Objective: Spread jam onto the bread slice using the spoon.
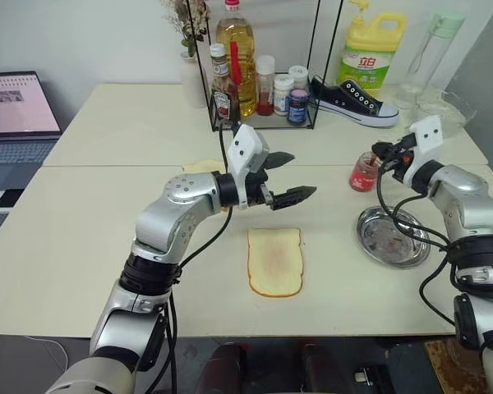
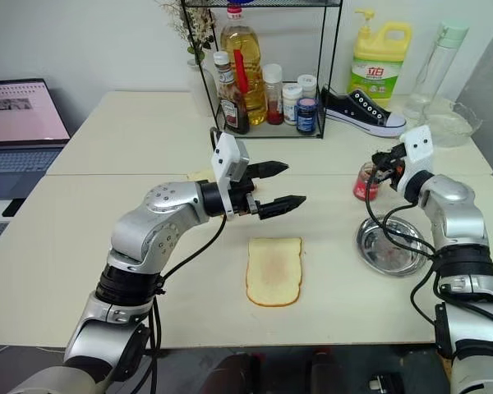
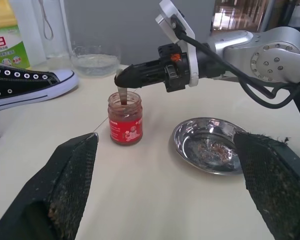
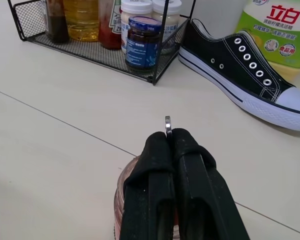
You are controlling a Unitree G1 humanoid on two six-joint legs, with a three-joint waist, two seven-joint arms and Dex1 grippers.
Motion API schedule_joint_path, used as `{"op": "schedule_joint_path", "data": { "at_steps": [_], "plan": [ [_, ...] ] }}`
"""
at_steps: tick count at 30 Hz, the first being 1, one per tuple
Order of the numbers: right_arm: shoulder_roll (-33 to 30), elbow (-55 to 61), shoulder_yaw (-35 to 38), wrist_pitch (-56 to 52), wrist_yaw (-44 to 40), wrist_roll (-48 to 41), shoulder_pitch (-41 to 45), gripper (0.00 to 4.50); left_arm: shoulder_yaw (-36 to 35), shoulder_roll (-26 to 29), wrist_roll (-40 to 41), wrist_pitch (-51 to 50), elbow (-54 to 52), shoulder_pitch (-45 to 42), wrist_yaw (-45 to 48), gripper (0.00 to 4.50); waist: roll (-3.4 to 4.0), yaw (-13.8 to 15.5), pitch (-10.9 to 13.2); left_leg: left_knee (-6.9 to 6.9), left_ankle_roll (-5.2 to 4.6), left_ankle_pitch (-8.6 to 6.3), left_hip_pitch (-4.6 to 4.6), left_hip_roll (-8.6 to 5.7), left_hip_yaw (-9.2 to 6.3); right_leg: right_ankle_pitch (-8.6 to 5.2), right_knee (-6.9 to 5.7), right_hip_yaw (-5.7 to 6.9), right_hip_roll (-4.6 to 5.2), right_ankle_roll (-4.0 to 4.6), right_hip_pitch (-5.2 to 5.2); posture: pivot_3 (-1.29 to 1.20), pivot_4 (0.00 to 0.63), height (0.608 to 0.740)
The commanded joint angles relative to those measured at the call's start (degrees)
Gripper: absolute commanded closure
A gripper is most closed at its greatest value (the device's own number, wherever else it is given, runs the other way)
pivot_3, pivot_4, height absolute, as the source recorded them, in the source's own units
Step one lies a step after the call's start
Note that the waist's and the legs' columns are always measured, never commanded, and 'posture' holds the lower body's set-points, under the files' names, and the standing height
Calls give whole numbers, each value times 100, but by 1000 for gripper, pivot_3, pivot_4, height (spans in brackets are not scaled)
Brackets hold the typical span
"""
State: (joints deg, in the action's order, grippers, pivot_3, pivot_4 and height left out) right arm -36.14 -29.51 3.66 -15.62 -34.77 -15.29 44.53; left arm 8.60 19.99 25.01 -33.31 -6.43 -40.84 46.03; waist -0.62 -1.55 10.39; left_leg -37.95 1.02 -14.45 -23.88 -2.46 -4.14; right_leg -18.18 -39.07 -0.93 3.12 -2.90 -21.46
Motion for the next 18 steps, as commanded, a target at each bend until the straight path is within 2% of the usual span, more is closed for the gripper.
{"op": "schedule_joint_path", "data": {
  "at_steps": [1,9,18],
  "plan": [
    [128,64,415,-355,111,-265,203,4466,-138,24,68,3,-259,4,-37,0,0,0,0,0,0,0,1,0,0,1,0,0,0,1,1,0,150,740],
    [419,257,1540,-1743,846,-1222,534,4466,-125,48,62,27,-239,-20,-4,0,1,0,0,0,4,3,1,1,0,9,-1,-1,-1,4,-1,0,150,740],
    [494,582,2158,-2324,1383,-1682,543,4466,-94,46,62,45,-209,-59,64,0,1,-2,-1,0,3,3,0,1,4,9,-5,-1,-1,4,-1,0,150,740]
  ]
}}
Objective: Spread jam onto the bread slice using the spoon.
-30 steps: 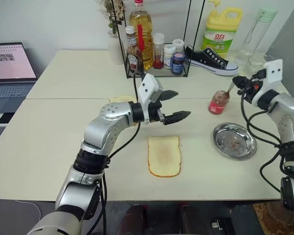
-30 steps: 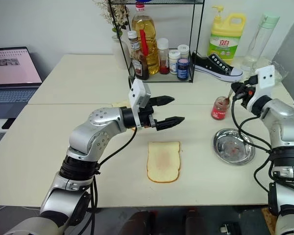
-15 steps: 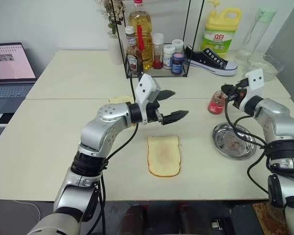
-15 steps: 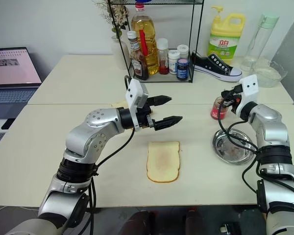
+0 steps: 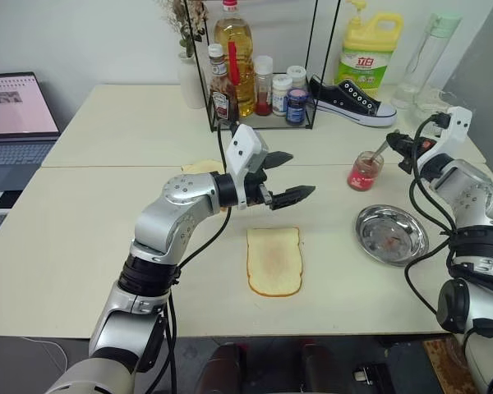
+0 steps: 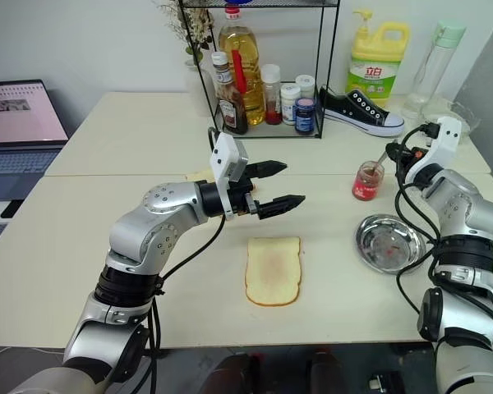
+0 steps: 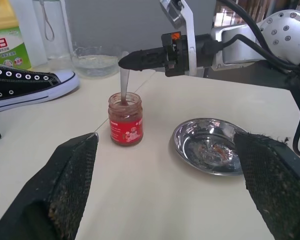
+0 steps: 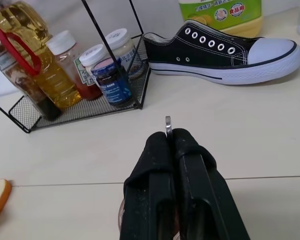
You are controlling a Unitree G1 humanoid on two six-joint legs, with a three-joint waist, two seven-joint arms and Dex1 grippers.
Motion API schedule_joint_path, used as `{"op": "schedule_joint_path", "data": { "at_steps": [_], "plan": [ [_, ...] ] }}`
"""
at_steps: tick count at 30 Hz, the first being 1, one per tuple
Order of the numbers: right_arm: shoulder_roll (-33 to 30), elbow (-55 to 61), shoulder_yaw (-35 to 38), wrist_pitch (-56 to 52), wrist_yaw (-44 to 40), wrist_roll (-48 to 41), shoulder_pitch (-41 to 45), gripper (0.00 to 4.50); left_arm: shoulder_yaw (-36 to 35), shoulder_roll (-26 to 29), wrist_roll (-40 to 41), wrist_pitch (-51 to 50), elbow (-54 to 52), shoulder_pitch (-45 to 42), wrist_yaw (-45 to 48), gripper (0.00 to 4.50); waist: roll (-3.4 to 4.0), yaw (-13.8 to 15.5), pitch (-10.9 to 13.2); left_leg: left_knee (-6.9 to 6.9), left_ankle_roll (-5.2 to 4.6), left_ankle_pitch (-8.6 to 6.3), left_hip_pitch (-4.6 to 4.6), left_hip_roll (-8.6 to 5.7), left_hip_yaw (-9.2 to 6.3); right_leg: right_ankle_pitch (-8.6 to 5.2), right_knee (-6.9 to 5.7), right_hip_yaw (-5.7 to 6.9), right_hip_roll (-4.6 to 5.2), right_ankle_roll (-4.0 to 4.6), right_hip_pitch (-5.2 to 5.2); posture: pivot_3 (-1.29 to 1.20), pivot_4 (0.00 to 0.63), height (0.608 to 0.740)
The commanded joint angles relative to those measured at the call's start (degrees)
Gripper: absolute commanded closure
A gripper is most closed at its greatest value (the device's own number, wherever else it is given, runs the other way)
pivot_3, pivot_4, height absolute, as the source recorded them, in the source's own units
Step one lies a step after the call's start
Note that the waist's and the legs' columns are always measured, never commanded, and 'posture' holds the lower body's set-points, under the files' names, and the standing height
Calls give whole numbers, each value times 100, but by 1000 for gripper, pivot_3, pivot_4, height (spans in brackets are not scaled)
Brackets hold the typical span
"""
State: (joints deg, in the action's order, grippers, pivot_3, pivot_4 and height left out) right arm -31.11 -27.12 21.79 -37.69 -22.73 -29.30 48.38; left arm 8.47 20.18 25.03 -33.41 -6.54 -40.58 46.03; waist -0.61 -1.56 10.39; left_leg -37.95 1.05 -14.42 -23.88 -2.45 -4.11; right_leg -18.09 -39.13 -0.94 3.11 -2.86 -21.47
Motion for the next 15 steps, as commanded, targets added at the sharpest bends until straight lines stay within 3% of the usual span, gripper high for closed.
{"op": "schedule_joint_path", "data": {
  "at_steps": [1,15],
  "plan": [
    [12,361,432,-177,262,-355,169,4466,-80,27,54,64,-185,-90,75,0,0,0,0,0,0,0,0,0,0,0,0,-1,0,0,0,0,150,740],
    [224,291,1650,-805,1456,-1407,331,4466,-67,-3,3,143,-43,-168,171,0,1,-5,-1,0,-4,-1,0,0,2,0,-7,-2,-1,0,-1,0,150,740]
  ]
}}
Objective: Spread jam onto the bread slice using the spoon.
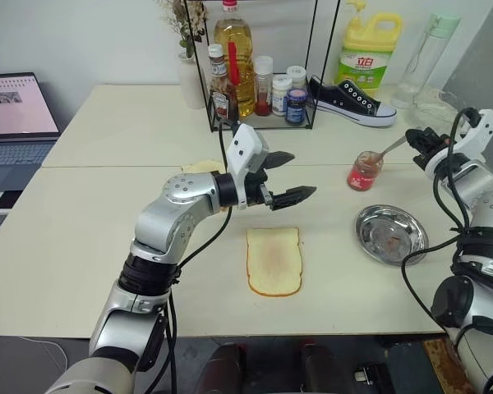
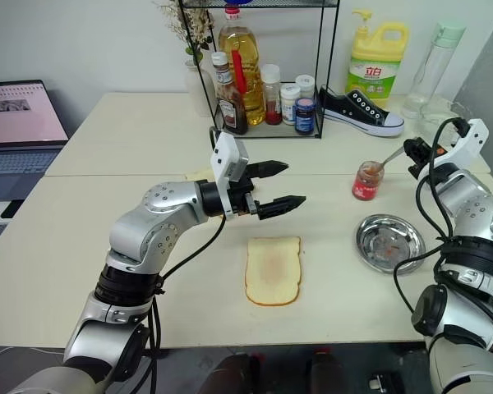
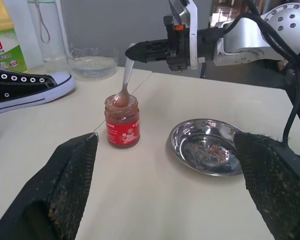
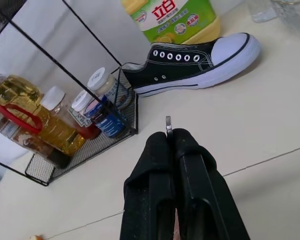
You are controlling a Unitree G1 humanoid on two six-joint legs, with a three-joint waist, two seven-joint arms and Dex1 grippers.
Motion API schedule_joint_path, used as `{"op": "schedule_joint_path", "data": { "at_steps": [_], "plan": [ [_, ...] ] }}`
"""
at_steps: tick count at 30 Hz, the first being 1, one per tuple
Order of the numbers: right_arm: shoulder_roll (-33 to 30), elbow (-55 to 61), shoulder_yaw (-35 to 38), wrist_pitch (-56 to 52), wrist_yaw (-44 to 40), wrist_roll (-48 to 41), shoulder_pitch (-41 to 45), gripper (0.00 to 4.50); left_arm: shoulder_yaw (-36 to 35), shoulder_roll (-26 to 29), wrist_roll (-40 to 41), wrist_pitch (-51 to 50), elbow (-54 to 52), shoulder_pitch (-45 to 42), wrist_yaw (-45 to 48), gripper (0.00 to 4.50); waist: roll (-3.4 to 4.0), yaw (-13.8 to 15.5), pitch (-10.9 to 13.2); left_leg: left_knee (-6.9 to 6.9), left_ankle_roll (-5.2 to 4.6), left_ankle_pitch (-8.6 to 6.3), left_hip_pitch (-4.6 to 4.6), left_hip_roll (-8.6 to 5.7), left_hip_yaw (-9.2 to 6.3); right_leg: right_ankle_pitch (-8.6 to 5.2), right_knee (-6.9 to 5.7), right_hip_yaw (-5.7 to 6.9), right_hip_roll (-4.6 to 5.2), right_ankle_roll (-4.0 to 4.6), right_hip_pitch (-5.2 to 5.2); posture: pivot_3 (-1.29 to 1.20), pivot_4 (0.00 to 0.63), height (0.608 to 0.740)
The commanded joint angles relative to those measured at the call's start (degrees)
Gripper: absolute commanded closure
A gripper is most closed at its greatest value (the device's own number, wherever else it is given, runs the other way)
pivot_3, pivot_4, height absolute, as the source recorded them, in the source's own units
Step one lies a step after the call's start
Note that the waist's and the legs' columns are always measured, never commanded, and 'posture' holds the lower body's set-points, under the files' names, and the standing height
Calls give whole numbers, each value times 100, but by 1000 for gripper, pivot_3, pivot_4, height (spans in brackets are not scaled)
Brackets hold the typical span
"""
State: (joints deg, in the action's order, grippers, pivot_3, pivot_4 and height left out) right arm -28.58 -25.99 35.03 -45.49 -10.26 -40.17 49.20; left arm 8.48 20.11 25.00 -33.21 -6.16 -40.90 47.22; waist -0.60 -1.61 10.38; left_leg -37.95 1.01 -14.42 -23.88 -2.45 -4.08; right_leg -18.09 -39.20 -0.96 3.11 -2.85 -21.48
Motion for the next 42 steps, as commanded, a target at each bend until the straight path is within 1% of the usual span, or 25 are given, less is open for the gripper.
{"op": "schedule_joint_path", "data": {
  "at_steps": [1,5,7,13,16,18,23,33,38,42],
  "plan": [
    [-5,157,415,-52,305,-403,265,4466,-73,7,3,132,-68,-140,56,0,0,0,0,0,-1,0,0,0,0,0,-1,0,0,0,0,0,150,740],
    [-30,230,390,-71,343,-422,175,4466,-102,28,-7,153,-37,-152,75,0,1,-3,0,0,-3,-1,1,0,0,0,-4,0,-1,0,-1,0,150,740],
    [-79,322,211,-41,223,-311,104,4466,-104,32,-18,161,-31,-144,88,0,1,-6,-1,0,-5,-1,1,0,4,0,-10,-3,-1,0,-4,0,150,740],
    [-150,416,-21,9,78,-225,76,4466,-98,27,-28,172,-53,-114,90,0,1,-8,0,-1,-14,-1,2,0,5,0,-28,-3,-2,0,-10,0,150,740],
    [-419,846,-991,408,-592,451,-223,4466,-104,32,-22,169,-77,-95,83,0,1,-10,-1,-2,-18,1,3,-1,4,0,-33,-2,-2,0,-12,0,150,740],
    [-528,1072,-1428,622,-896,749,-376,4466,-105,40,-16,159,-109,-73,76,0,1,-14,-1,-2,-19,1,3,-2,3,0,-34,-2,-4,0,-14,0,150,740],
    [-553,1143,-1832,1057,-1179,1182,-508,4466,-111,44,1,127,-151,-58,54,0,1,-18,0,-5,-16,3,5,-1,4,0,-45,-2,-4,0,-18,0,150,740],
    [-553,860,-2453,1904,-1531,2092,-539,4466,-123,37,19,112,-185,-41,27,0,1,-16,0,-5,-12,7,5,-1,3,0,-55,-3,-3,0,-24,0,150,740],
    [-396,497,-2487,1998,-1575,2226,-500,4466,-129,33,17,127,-162,-61,30,0,0,-15,0,-6,-7,11,5,-2,3,0,-62,-3,-3,0,-26,0,150,740],
    [-242,363,-2285,1761,-1516,2052,-432,4466,-131,37,9,128,-147,-70,30,0,0,-21,0,-7,-6,13,5,-1,3,0,-66,-4,-3,0,-27,0,150,740]
  ]
}}
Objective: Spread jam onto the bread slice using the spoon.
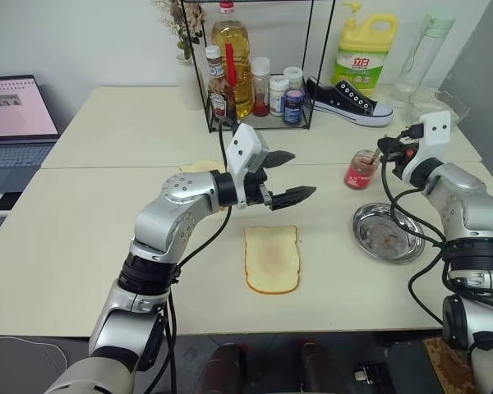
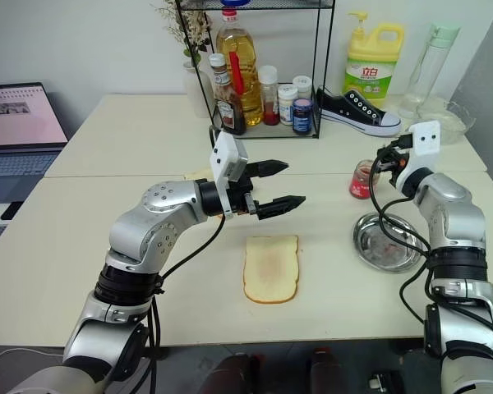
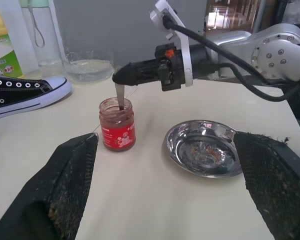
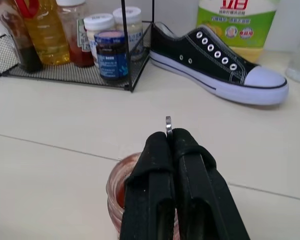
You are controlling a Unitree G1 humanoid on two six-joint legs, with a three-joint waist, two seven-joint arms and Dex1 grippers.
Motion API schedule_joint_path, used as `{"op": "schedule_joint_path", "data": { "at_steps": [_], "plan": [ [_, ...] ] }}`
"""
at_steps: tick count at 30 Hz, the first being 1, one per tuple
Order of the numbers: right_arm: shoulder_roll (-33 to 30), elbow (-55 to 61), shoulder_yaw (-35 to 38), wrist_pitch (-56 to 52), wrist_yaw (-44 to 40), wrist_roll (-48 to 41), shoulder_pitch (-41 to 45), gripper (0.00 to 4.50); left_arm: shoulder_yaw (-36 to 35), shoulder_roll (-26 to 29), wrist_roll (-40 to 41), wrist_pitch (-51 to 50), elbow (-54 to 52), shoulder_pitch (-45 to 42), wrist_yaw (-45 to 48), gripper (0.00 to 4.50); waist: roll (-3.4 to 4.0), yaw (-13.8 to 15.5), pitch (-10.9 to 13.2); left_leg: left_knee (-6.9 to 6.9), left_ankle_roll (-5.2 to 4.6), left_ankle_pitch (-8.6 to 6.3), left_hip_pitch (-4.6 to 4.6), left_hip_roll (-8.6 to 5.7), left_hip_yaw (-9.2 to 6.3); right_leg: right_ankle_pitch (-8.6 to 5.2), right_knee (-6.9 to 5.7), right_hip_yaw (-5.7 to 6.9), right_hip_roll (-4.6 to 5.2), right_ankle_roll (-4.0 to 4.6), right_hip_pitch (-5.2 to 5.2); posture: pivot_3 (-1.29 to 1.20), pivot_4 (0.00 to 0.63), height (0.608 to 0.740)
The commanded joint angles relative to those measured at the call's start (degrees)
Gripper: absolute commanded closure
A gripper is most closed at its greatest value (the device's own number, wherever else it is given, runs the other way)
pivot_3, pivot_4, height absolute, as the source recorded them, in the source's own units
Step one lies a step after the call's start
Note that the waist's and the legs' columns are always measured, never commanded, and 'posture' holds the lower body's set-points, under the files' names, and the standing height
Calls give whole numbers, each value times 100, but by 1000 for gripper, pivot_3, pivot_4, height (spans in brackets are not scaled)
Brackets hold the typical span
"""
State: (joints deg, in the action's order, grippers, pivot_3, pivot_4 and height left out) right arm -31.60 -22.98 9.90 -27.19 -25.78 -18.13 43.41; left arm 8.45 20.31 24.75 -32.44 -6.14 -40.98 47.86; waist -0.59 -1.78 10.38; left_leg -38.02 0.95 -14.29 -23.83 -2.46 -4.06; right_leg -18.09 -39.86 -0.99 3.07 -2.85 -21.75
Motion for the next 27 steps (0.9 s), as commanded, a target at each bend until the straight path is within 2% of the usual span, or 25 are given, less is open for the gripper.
{"op": "schedule_joint_path", "data": {
  "at_steps": [1,6,16,22,27],
  "plan": [
    [102,66,309,-165,61,-231,168,4466,-131,21,37,43,-165,-56,-39,0,0,-4,0,0,1,1,0,0,0,0,-2,-1,0,0,-1,0,150,740],
    [441,10,1182,-950,562,-1042,465,4466,-124,17,37,30,-180,-56,-57,0,0,-3,0,0,10,9,0,0,0,2,-5,-1,0,4,-2,0,150,740],
    [680,-83,2234,-1664,1506,-1852,818,4466,-90,-41,20,92,-86,-129,-88,0,0,-2,0,3,4,9,0,1,0,3,-7,-1,0,5,-4,0,150,740],
    [751,-70,2696,-1886,1955,-2270,890,4466,-96,-33,6,120,-69,-110,-78,0,0,-3,0,4,2,10,-1,1,1,3,-8,-2,0,5,-5,0,150,740],
    [721,13,2702,-1908,2036,-2343,801,4466,-91,-25,5,136,-72,-94,-64,0,0,-5,0,4,0,10,-1,0,2,3,-9,-2,0,5,-5,0,150,740]
  ]
}}
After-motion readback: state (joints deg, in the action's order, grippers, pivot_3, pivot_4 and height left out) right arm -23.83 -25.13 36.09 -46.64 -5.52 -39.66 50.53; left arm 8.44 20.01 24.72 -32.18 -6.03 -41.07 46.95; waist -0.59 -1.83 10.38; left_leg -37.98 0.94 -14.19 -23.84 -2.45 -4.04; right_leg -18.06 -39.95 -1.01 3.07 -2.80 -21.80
